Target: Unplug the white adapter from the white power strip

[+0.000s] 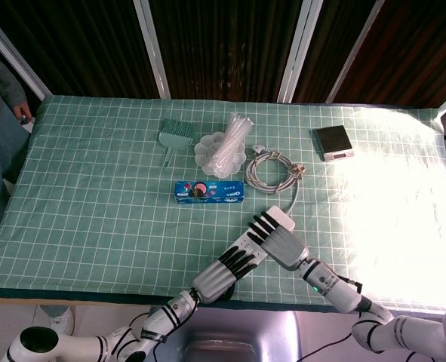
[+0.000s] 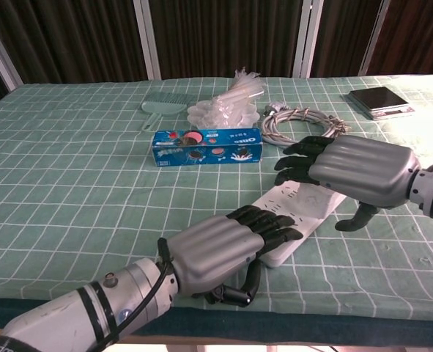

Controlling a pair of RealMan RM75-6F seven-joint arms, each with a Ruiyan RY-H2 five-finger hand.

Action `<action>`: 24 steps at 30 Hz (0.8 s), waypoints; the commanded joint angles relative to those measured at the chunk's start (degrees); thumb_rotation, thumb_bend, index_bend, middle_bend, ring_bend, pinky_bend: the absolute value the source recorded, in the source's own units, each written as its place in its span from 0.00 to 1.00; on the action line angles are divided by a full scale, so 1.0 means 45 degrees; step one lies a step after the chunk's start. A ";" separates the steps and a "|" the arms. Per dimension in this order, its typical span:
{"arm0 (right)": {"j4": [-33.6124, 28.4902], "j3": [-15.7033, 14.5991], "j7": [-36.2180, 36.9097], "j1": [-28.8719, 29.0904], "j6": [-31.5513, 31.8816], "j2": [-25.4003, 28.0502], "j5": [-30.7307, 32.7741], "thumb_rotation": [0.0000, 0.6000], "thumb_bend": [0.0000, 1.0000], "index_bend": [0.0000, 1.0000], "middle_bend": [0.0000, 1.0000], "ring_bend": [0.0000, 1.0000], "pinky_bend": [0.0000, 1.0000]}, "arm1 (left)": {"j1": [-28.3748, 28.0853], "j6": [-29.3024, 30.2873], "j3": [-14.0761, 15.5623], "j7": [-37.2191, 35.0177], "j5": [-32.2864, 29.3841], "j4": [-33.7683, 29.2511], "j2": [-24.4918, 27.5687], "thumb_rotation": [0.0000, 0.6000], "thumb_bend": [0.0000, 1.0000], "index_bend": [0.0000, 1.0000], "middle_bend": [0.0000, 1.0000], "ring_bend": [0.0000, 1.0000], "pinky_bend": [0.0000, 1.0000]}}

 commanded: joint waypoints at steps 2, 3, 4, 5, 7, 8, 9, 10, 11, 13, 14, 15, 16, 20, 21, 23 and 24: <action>0.0041 -0.0017 -0.0068 0.0027 0.0027 -0.0009 0.0014 1.00 0.31 0.33 0.23 0.09 0.20 | -0.0028 -0.0019 0.0008 -0.0024 -0.0008 0.0024 0.0019 0.65 0.87 0.00 0.00 0.00 0.03; 0.0047 -0.0018 -0.0090 0.0032 0.0041 -0.0011 0.0015 1.00 0.31 0.34 0.23 0.10 0.20 | -0.0033 -0.0012 0.0005 -0.0015 -0.0010 0.0041 0.0017 0.64 0.87 0.00 0.00 0.00 0.03; 0.0056 -0.0020 -0.0105 0.0032 0.0056 -0.0020 0.0021 1.00 0.32 0.35 0.24 0.10 0.21 | -0.0035 -0.0010 0.0006 -0.0023 -0.0015 0.0052 0.0011 0.64 0.87 0.00 0.00 0.00 0.03; 0.0062 -0.0030 -0.0105 0.0034 0.0057 -0.0035 0.0036 1.00 0.34 0.35 0.24 0.11 0.21 | -0.0039 -0.0009 0.0010 -0.0047 -0.0019 0.0058 0.0007 0.64 0.87 0.00 0.00 0.00 0.03; 0.0110 -0.0044 -0.0134 0.0039 0.0073 -0.0072 0.0039 1.00 0.36 0.36 0.24 0.11 0.22 | -0.0040 0.0013 0.0030 -0.0055 -0.0002 0.0059 0.0007 0.63 0.87 0.00 0.00 0.00 0.03; 0.0132 -0.0055 -0.0099 0.0044 0.0071 -0.0104 0.0049 1.00 0.37 0.36 0.24 0.11 0.22 | -0.0046 0.0024 0.0037 -0.0060 0.0008 0.0059 0.0010 0.63 0.87 0.00 0.00 0.00 0.03; 0.0151 -0.0059 -0.0086 0.0046 0.0071 -0.0124 0.0062 1.00 0.37 0.36 0.24 0.11 0.22 | -0.0047 0.0028 0.0045 -0.0063 0.0011 0.0054 0.0013 0.63 0.87 0.00 0.00 0.00 0.03; 0.0179 -0.0059 -0.0086 0.0054 0.0075 -0.0147 0.0067 1.00 0.37 0.36 0.24 0.11 0.22 | -0.0049 0.0030 0.0054 -0.0061 0.0014 0.0046 0.0018 0.63 0.87 0.00 0.00 0.00 0.03; 0.0222 -0.0061 -0.0087 0.0060 0.0082 -0.0184 0.0075 1.00 0.37 0.37 0.24 0.11 0.22 | -0.0053 0.0033 0.0060 -0.0049 0.0015 0.0029 0.0025 0.63 0.87 0.00 0.00 0.00 0.03; 0.0254 -0.0069 -0.0071 0.0069 0.0063 -0.0229 0.0106 1.00 0.37 0.37 0.24 0.12 0.22 | -0.0060 0.0044 0.0058 -0.0021 0.0015 0.0000 0.0027 0.63 0.87 0.00 0.00 0.00 0.03; 0.0272 -0.0076 -0.0077 0.0077 0.0066 -0.0257 0.0108 1.00 0.37 0.37 0.24 0.12 0.23 | -0.0064 0.0048 0.0061 -0.0007 0.0015 -0.0023 0.0029 0.63 0.87 0.00 0.00 0.00 0.03; 0.0279 -0.0082 -0.0074 0.0081 0.0077 -0.0273 0.0104 1.00 0.37 0.38 0.24 0.12 0.23 | -0.0062 0.0058 0.0071 0.0006 0.0020 -0.0041 0.0034 0.63 0.87 0.00 0.00 0.00 0.03; 0.0279 -0.0086 -0.0055 0.0084 0.0092 -0.0289 0.0101 1.00 0.37 0.38 0.24 0.12 0.23 | -0.0059 0.0069 0.0084 0.0022 0.0026 -0.0056 0.0042 0.63 0.87 0.00 0.00 0.00 0.03; 0.0301 -0.0073 -0.0113 0.0070 0.0222 -0.0330 0.0092 1.00 0.37 0.41 0.24 0.14 0.25 | -0.0053 0.0070 0.0092 0.0049 -0.0005 -0.0067 0.0054 0.63 0.87 0.00 0.00 0.00 0.03; 0.0297 -0.0057 -0.0136 0.0063 0.0246 -0.0337 0.0120 1.00 0.37 0.41 0.24 0.14 0.26 | -0.0052 0.0039 0.0088 0.0052 -0.0043 -0.0058 0.0053 0.63 0.87 0.00 0.00 0.00 0.04; 0.0285 -0.0017 -0.0167 0.0044 0.0282 -0.0357 0.0194 1.00 0.37 0.42 0.24 0.15 0.26 | -0.0066 -0.0010 0.0071 0.0072 -0.0094 -0.0049 0.0051 0.63 0.87 0.00 0.00 0.00 0.04; 0.0292 -0.0009 -0.0189 0.0038 0.0289 -0.0370 0.0220 1.00 0.37 0.42 0.24 0.15 0.26 | -0.0077 -0.0013 0.0057 0.0090 -0.0101 -0.0022 0.0042 0.63 0.87 0.00 0.00 0.00 0.04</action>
